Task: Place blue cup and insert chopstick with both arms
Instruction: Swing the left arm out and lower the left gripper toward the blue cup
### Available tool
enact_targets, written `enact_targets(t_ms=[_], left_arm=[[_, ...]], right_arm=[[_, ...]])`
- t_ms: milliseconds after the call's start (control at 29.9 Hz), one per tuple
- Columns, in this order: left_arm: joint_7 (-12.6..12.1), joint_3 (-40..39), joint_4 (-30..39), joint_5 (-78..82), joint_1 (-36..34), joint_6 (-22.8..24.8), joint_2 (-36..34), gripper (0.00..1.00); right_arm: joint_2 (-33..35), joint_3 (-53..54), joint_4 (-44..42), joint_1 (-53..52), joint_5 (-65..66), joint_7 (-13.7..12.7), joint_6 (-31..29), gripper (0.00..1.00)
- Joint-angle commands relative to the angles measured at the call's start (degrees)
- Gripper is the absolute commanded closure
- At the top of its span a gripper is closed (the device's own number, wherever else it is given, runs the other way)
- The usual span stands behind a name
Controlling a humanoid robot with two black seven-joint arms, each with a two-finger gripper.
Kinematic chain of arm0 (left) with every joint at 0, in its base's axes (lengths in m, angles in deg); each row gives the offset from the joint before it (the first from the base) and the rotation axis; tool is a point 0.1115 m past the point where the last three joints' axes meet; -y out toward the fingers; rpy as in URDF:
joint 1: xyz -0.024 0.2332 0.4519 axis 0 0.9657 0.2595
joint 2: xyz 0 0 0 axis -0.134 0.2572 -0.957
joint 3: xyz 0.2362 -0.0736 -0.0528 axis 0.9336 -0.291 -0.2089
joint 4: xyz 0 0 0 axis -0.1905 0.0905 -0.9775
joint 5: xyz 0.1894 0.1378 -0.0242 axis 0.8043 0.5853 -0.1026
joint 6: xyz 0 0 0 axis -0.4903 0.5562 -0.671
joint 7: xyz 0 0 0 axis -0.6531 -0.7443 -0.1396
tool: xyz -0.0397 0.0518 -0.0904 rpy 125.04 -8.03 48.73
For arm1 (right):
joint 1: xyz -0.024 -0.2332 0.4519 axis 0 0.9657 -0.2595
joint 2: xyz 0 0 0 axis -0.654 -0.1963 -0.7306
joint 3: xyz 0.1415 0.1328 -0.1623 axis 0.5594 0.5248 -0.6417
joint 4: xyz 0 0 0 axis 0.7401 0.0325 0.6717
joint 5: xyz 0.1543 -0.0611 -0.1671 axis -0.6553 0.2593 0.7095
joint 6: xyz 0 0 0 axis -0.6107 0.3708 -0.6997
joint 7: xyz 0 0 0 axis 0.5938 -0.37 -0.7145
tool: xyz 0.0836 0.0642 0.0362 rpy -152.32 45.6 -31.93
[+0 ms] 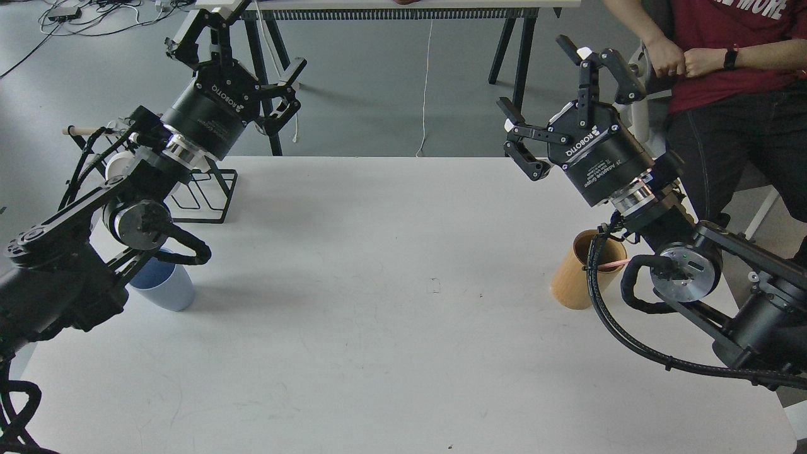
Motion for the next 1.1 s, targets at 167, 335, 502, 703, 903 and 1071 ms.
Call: enact_targets(t_ms=[167,335,502,703,903,1071], left_arm=[[0.0,-1.0,2.6,0.1,2.2,0.0,-0.9,0.01],[0.0,-2.8,-0.8,0.2,2.2,0.0,-0.2,0.01],[0.0,-3.8,-2.0,0.1,1.7,0.0,-0.6,0.01],[0.0,-3.3,-1.8,0.7,3.0,0.0,-0.8,0.01],[0.0,-3.8,-1.8,0.7,3.5,0.0,-0.8,0.01],[0.0,-3.6,-1.7,0.9,3.6,0.0,-3.1,0.01]], right_arm=[[0.0,0.0,0.2,0.1,0.0,0.0,-0.1,0.05],[-0.1,0.0,0.3,0.2,0.0,0.0,-0.1,0.05],[-0.1,0.0,0.6,0.2,0.3,0.0,-0.2,0.05],[-0.3,0.1,0.6,-0.4,0.8,0.0,-0.3,0.05],[0.0,0.1,0.5,-0.5,0.9,0.0,-0.4,0.05],[0.5,0.1,0.5,0.1,0.9,0.0,-0.6,0.05]])
